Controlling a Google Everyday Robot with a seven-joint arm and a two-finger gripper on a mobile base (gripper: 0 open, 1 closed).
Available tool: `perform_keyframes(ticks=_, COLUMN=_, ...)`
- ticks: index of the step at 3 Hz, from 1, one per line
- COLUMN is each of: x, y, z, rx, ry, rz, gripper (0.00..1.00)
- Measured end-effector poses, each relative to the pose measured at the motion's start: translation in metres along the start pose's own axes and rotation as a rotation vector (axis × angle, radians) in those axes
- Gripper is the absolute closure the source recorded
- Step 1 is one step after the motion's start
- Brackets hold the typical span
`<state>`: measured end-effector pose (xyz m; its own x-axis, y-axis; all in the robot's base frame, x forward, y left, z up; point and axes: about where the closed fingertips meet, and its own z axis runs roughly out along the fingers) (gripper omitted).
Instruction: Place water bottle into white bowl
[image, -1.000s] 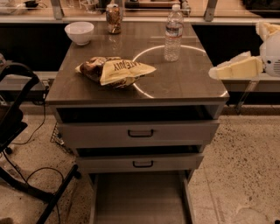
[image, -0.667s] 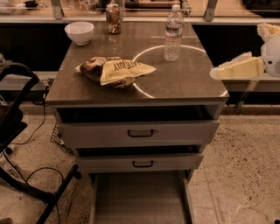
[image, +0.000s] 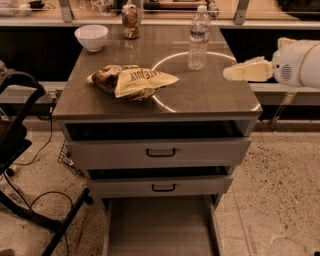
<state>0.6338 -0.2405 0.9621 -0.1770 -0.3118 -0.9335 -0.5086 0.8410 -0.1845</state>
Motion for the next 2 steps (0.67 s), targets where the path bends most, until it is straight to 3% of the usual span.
perform_keyframes(ticks=1, x=0.006, y=-0.028, z=0.051, rx=0.067, ry=-0.036, rz=0.106, gripper=0.0)
perform_keyframes(ticks=2, x=0.006, y=-0.049, z=0.092, rx=0.103, ry=-0.099, rz=0.161, gripper=0.0)
